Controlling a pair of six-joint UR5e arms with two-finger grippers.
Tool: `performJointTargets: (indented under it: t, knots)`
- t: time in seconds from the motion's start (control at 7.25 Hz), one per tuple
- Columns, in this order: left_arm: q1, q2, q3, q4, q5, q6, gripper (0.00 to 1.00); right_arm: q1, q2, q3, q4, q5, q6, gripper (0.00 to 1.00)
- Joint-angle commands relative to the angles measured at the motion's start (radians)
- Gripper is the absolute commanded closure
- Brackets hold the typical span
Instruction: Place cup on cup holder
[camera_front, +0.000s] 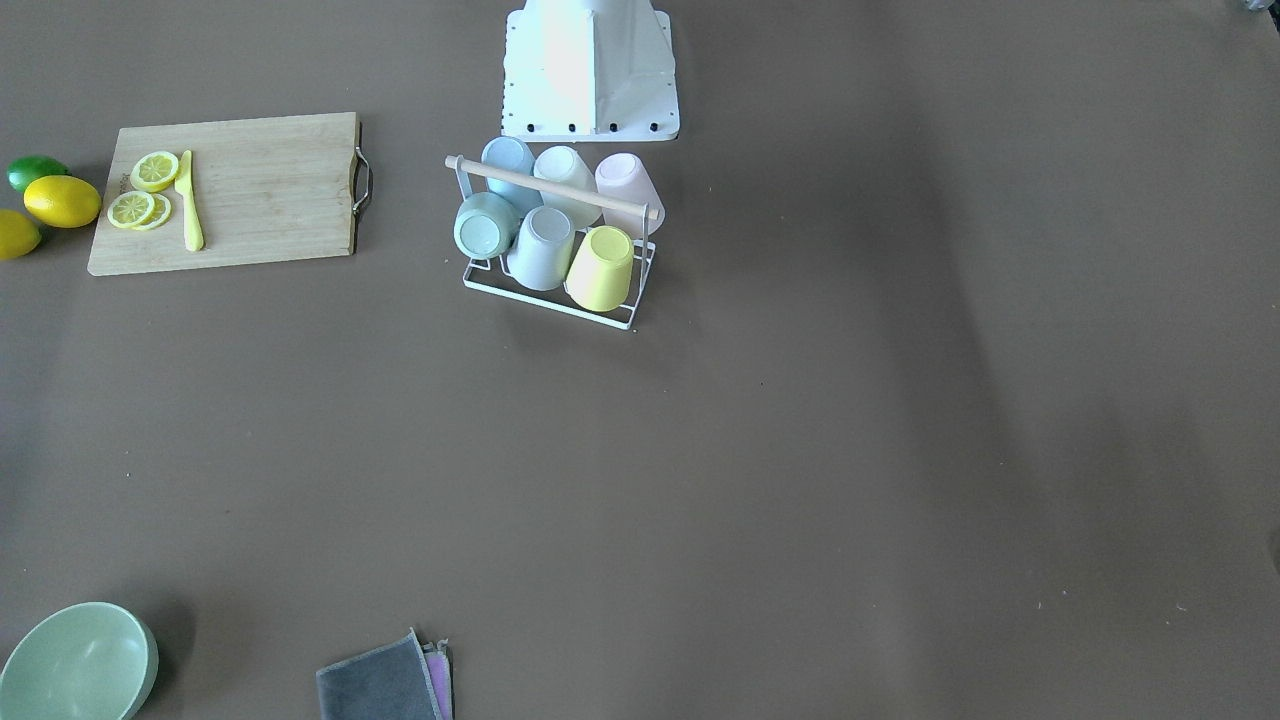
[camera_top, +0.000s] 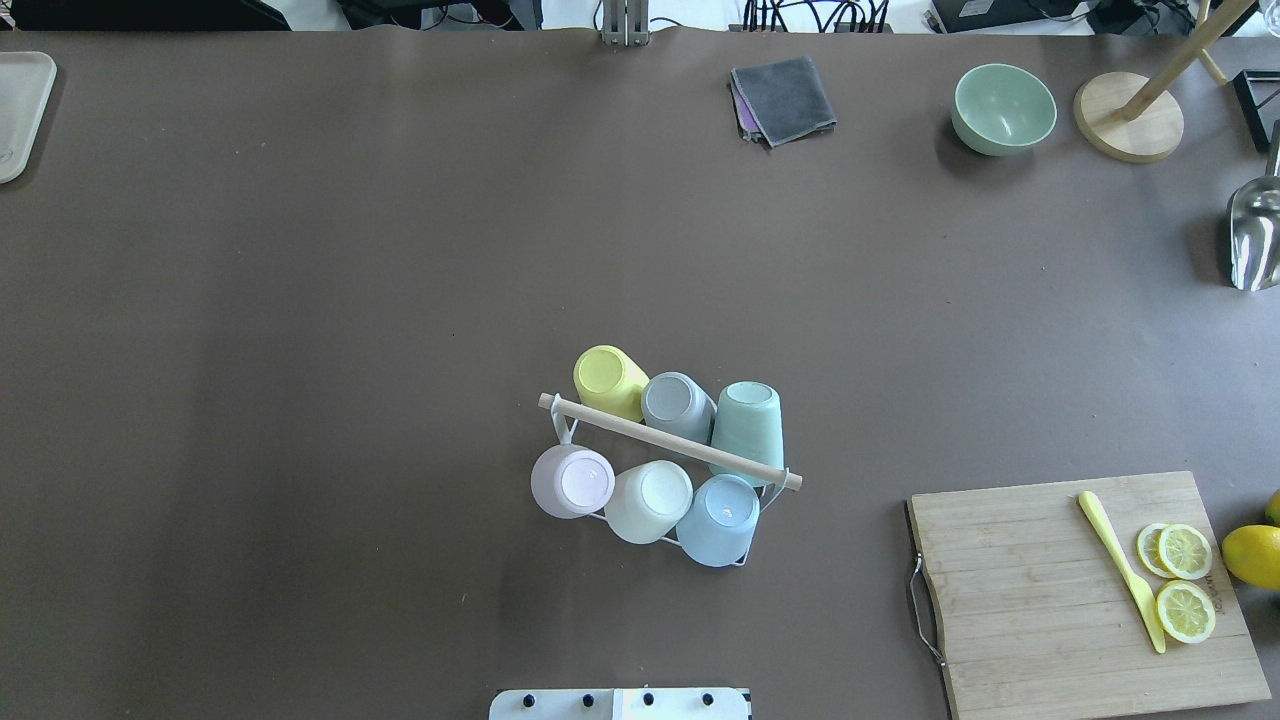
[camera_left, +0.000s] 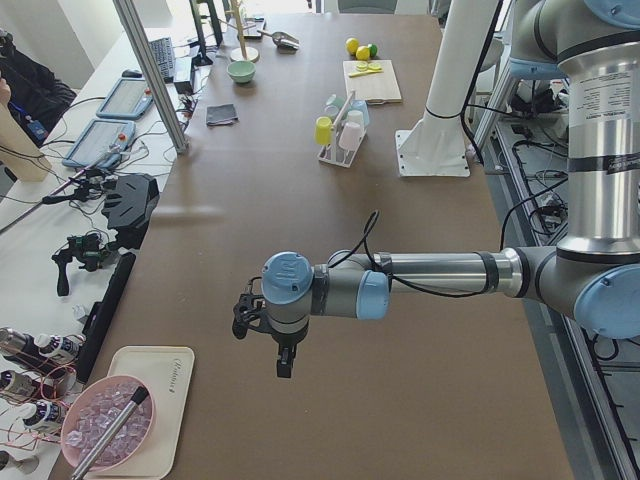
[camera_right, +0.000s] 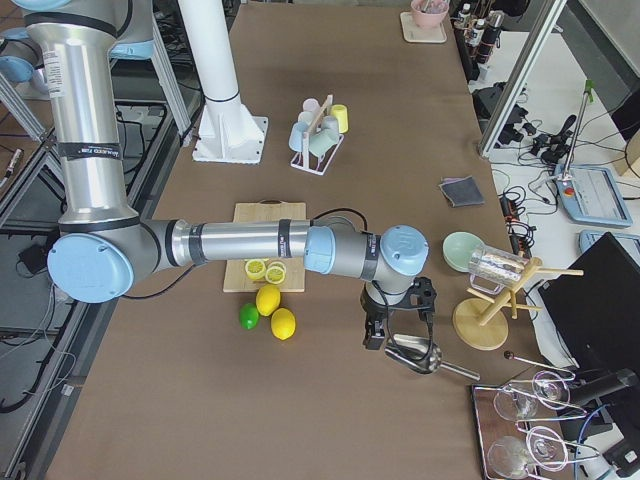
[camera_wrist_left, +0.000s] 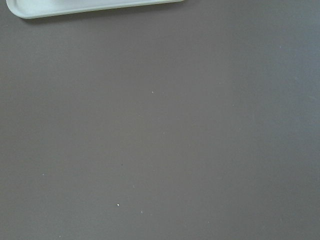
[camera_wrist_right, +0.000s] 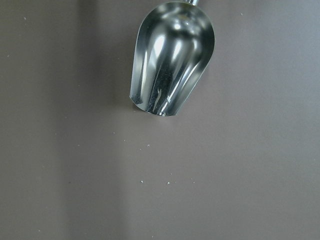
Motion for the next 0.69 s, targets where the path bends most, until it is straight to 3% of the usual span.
performJointTargets:
  t: [0.0,0.55]
  knots:
    - [0.0,0.0,0.007,0.003,-0.053,-0.002,0.02,0.0,0.0,-0.002,-0.001,0.001,0.001,0.0]
    - [0.001,-0.003,-0.001,0.008,-0.071,-0.109,0.02,-0.002,0.0,0.0,0.0,0.002,0.001,0.0]
